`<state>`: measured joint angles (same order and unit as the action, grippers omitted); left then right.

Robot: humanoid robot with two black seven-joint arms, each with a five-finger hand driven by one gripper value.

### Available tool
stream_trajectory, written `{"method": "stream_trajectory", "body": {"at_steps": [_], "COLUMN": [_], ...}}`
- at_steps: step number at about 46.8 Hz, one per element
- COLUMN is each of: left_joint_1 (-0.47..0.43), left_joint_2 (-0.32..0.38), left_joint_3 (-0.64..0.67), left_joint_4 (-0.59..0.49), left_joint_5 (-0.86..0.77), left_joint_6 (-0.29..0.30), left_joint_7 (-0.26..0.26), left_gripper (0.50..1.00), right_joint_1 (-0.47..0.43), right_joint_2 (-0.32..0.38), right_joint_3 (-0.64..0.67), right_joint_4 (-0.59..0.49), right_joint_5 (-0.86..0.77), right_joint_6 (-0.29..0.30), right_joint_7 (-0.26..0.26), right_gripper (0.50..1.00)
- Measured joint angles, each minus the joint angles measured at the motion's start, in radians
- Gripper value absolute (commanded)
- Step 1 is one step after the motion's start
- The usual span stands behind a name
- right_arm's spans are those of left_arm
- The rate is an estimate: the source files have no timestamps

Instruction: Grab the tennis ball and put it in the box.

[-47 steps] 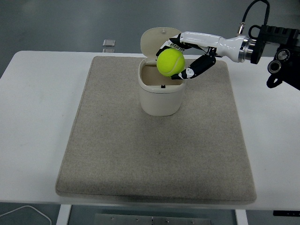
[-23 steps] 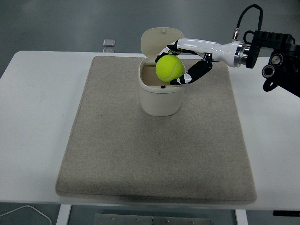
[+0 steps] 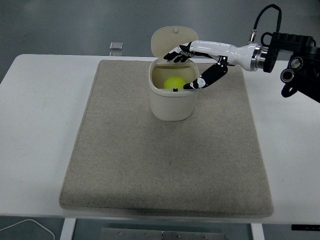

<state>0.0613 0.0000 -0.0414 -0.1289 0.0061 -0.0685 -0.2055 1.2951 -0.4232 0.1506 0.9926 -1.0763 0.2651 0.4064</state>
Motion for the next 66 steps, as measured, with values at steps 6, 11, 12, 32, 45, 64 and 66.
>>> {"method": "stream_trajectory", "body": {"at_steps": [6, 11, 12, 32, 45, 64, 66], "left_joint_1": [0.000, 0.000, 0.000, 0.000, 0.000, 0.000, 0.000], "left_joint_2": [0.000, 0.000, 0.000, 0.000, 0.000, 0.000, 0.000], "left_joint_3": [0.000, 0.000, 0.000, 0.000, 0.000, 0.000, 0.000], "left_joint_4": [0.000, 0.000, 0.000, 0.000, 0.000, 0.000, 0.000], "left_joint_5": [0.000, 0.000, 0.000, 0.000, 0.000, 0.000, 0.000], "left_joint_6": [0.000, 0.000, 0.000, 0.000, 0.000, 0.000, 0.000], "left_joint_7": [0.000, 0.000, 0.000, 0.000, 0.000, 0.000, 0.000], "left_gripper": [0.992, 0.992, 0.992, 0.992, 0.992, 0.992, 0.992], "right_joint_1": [0.009, 0.014, 0.015, 0.031, 0.010, -0.061, -0.068], "right_joint_2": [-0.014, -0.031, -0.036, -0.154, -0.179, -0.177, -0.177], "right_joint_3": [0.010, 0.019, 0.020, 0.022, 0.020, 0.020, 0.020], "right_joint_4": [0.001, 0.005, 0.006, 0.005, -0.056, -0.142, -0.147], "right_joint_5": [0.018, 0.064, 0.083, 0.414, 0.602, 0.884, 0.898], "right_joint_6": [0.036, 0.108, 0.125, 0.341, 0.324, 0.226, 0.225], "right_joint_7": [-0.002, -0.029, -0.044, -0.145, -0.147, -0.147, -0.147], "right_gripper": [0.895, 0.895, 0.895, 0.895, 0.895, 0.895, 0.895]}}
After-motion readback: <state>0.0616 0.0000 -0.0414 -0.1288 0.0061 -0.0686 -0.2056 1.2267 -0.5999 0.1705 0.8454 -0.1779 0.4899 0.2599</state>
